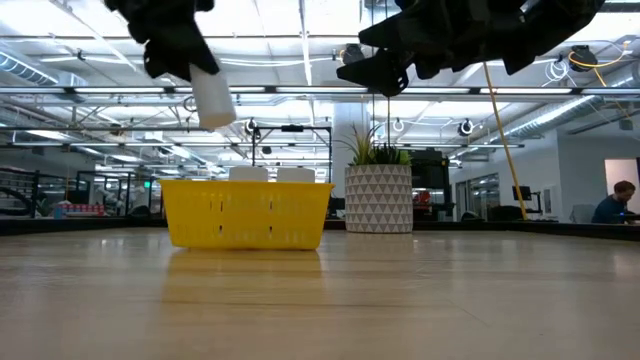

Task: Pick and place pill bottles into a basket
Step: Put the white pill bottle into the yellow bin

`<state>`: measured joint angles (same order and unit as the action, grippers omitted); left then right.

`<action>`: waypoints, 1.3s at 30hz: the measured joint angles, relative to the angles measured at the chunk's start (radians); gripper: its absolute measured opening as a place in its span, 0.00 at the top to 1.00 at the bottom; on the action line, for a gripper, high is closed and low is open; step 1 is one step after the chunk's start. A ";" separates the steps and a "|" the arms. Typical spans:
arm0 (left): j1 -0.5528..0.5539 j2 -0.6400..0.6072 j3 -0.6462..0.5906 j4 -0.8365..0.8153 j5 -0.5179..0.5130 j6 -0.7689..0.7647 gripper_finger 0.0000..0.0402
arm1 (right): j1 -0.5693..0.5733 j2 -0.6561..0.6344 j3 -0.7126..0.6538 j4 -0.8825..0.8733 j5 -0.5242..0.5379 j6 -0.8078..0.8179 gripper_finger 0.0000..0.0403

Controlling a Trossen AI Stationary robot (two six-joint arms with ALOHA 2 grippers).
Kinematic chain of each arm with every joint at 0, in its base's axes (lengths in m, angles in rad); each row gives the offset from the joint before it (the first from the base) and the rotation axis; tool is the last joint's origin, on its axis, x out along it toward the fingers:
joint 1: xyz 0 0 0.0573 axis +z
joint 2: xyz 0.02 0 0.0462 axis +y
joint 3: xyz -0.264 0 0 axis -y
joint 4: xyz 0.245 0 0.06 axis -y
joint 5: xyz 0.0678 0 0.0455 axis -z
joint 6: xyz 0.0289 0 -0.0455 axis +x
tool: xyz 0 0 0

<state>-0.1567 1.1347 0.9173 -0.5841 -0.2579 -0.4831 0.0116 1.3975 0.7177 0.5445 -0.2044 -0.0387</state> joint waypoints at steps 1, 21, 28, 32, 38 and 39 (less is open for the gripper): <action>-0.012 0.030 0.025 -0.013 -0.001 0.005 0.59 | 0.000 0.000 0.000 -0.003 0.000 0.000 0.06; -0.035 0.334 0.181 -0.036 -0.032 0.089 0.59 | 0.001 0.000 0.000 -0.014 -0.006 0.019 0.06; -0.033 0.363 0.179 -0.031 -0.028 0.096 0.59 | 0.003 0.000 0.000 -0.012 -0.006 0.019 0.06; -0.028 0.389 0.180 -0.007 -0.026 0.105 0.59 | 0.003 0.000 0.000 -0.014 -0.006 0.019 0.06; -0.021 0.409 0.178 -0.005 -0.012 0.114 0.59 | 0.003 0.000 0.000 -0.019 -0.007 0.020 0.06; -0.021 0.413 0.177 -0.002 -0.013 0.114 0.59 | 0.003 0.000 0.000 -0.020 -0.007 0.020 0.06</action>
<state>-0.1772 1.5481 1.0945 -0.5858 -0.2705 -0.3687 0.0147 1.3972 0.7177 0.5249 -0.2115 -0.0189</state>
